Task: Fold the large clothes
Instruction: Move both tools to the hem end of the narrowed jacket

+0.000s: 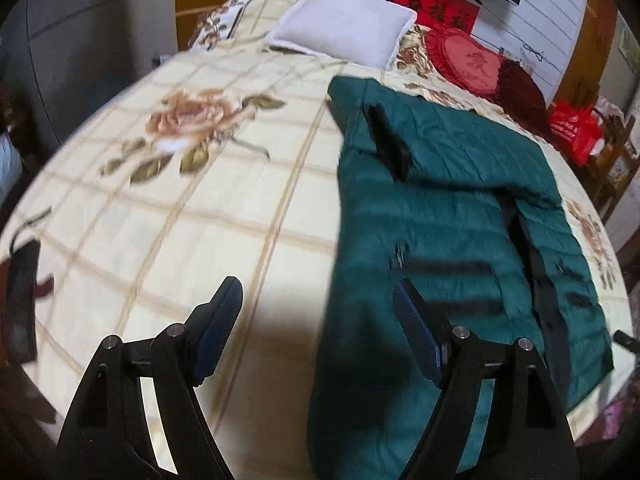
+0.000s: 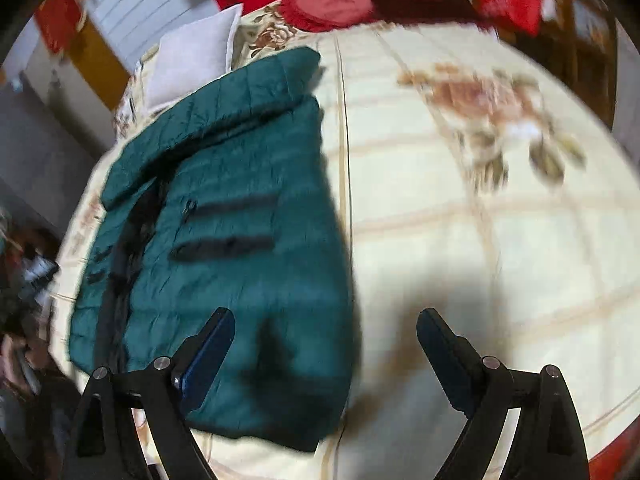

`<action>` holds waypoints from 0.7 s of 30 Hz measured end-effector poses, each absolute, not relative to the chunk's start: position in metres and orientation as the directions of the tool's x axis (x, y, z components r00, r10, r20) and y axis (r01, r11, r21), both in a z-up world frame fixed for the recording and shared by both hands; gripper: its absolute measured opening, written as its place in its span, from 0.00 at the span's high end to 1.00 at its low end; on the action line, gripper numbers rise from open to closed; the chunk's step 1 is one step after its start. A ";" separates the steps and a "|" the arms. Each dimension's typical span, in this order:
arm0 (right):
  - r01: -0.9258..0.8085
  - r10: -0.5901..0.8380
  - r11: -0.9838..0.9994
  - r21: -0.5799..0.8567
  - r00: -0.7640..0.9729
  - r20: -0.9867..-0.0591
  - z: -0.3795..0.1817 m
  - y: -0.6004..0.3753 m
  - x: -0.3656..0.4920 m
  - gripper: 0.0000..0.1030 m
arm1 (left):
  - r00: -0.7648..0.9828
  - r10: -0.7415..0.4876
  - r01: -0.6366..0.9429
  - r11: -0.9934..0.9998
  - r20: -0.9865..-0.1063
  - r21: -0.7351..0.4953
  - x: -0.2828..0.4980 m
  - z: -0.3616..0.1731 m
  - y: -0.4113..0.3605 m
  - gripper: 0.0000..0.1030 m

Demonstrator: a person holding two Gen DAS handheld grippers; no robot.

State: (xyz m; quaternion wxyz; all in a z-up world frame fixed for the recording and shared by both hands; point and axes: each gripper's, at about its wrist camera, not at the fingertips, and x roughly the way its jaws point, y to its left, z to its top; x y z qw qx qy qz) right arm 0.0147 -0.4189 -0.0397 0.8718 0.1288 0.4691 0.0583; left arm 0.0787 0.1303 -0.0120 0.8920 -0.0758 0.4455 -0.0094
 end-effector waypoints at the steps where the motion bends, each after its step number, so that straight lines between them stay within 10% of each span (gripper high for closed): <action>1: 0.028 0.246 0.950 0.312 0.551 -0.797 -0.049 -0.421 0.009 0.12 | 0.589 -0.098 -0.042 0.988 -0.802 -0.151 0.072 -0.017 0.130 0.24; 21: -0.139 0.386 0.882 0.450 0.760 -0.523 -0.080 -0.412 -0.044 0.06 | 0.585 -0.251 0.072 0.963 -0.771 -0.259 0.016 -0.071 0.124 0.22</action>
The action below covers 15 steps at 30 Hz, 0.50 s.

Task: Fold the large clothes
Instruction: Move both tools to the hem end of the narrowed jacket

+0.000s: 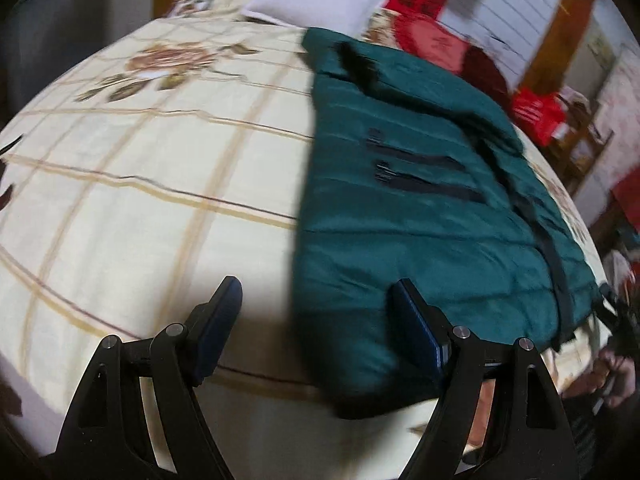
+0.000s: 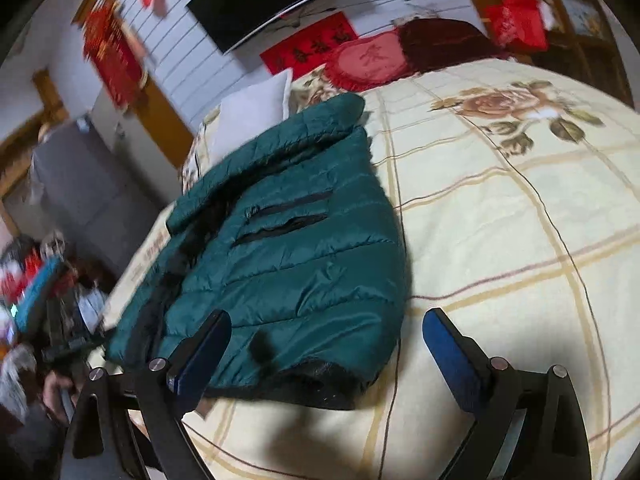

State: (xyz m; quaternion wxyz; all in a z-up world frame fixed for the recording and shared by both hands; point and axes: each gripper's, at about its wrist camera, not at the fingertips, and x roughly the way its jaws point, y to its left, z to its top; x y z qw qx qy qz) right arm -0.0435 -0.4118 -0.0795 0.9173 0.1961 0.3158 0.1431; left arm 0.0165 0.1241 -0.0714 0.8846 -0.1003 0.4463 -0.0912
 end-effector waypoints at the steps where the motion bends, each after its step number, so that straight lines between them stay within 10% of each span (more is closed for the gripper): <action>1: -0.146 0.408 0.872 0.466 0.744 -0.529 -0.079 -0.413 -0.042 0.06 | 0.581 -0.265 0.090 0.961 -0.770 -0.262 0.016 -0.071 0.120 0.22; 15: -0.287 0.616 0.757 0.587 0.613 -0.495 -0.078 -0.385 -0.014 0.07 | 0.538 -0.399 0.194 0.916 -0.743 -0.352 0.020 -0.065 0.102 0.21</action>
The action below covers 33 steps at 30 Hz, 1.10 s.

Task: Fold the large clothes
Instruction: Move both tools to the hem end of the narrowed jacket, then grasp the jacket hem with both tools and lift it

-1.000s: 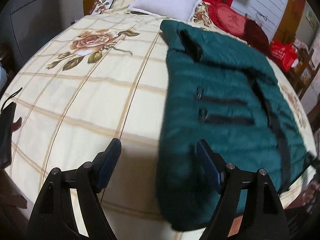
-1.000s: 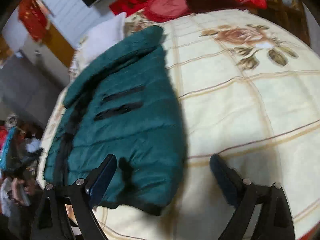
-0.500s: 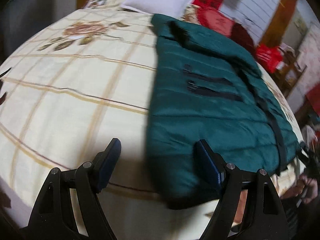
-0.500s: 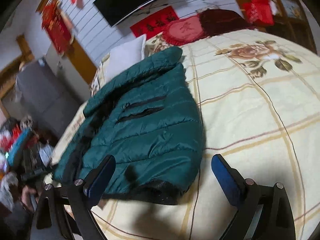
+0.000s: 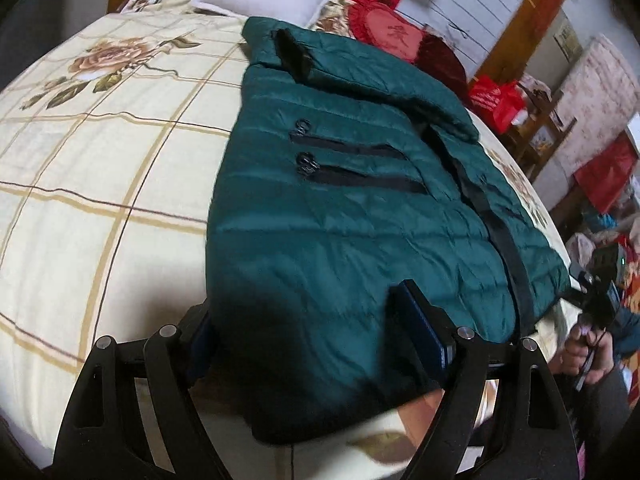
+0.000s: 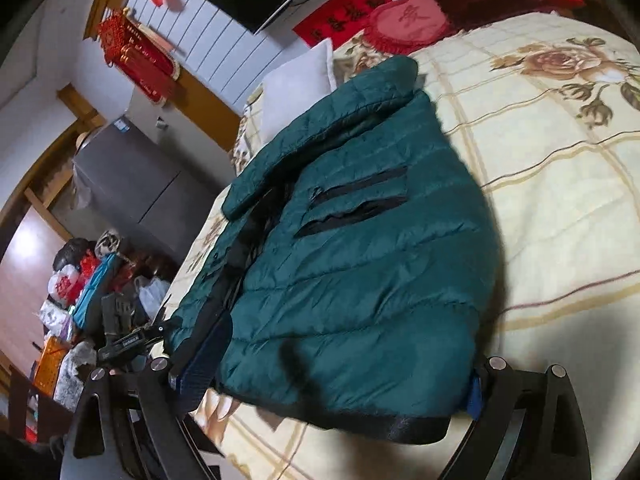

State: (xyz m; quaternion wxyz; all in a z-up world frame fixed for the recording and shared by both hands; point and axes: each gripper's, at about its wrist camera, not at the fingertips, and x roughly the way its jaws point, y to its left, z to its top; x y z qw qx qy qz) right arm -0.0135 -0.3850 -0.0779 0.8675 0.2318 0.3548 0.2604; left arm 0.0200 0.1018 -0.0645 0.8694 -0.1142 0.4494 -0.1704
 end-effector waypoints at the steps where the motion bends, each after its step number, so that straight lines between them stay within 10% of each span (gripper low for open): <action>1: -0.286 0.603 0.772 0.567 0.611 -0.513 -0.077 -0.383 -0.016 0.10 | 0.541 -0.402 0.202 0.915 -0.738 -0.350 0.018 -0.063 0.102 0.21; 8: -0.226 0.542 0.804 0.550 0.660 -0.521 -0.080 -0.394 -0.016 0.19 | 0.562 -0.343 0.128 0.935 -0.753 -0.330 0.026 -0.069 0.113 0.21; 15: -0.241 0.534 0.812 0.531 0.672 -0.512 -0.079 -0.393 -0.016 0.57 | 0.540 -0.405 0.165 0.911 -0.738 -0.378 0.022 -0.068 0.109 0.26; 33: -0.151 0.490 0.813 0.562 0.700 -0.520 -0.084 -0.402 -0.015 0.54 | 0.611 -0.330 0.119 0.937 -0.719 -0.330 0.020 -0.070 0.103 0.24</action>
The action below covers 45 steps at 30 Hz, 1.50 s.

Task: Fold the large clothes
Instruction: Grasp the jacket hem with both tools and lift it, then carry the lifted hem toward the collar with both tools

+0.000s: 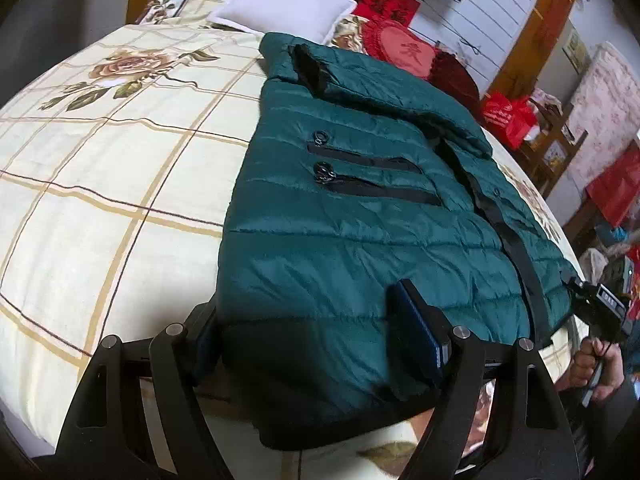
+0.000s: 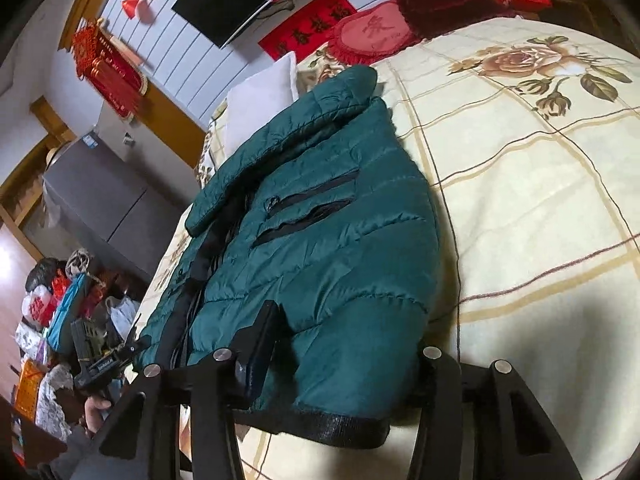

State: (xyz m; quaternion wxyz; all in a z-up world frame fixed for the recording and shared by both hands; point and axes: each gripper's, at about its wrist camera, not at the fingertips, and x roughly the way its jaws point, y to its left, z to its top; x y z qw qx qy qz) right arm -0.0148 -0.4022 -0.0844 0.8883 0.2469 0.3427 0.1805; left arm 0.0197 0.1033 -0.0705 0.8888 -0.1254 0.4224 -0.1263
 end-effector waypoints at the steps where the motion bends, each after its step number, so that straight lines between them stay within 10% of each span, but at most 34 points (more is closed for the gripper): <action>1: -0.145 0.488 0.812 0.565 0.701 -0.521 -0.084 -0.402 -0.014 0.54 | 0.613 -0.329 0.110 0.936 -0.718 -0.335 0.021 -0.070 0.104 0.24; 4: -0.164 0.481 0.830 0.533 0.694 -0.536 -0.081 -0.397 -0.011 0.61 | 0.610 -0.340 0.094 0.928 -0.716 -0.361 0.025 -0.070 0.106 0.29; 9: -0.181 0.443 0.868 0.463 0.705 -0.555 -0.073 -0.392 -0.020 0.77 | 0.597 -0.352 0.079 0.920 -0.721 -0.383 0.023 -0.069 0.116 0.87; 45: -0.304 0.509 0.816 0.492 0.780 -0.363 -0.002 -0.367 -0.187 0.85 | 0.697 -0.390 0.061 0.868 -0.602 -0.492 -0.119 0.020 0.186 0.90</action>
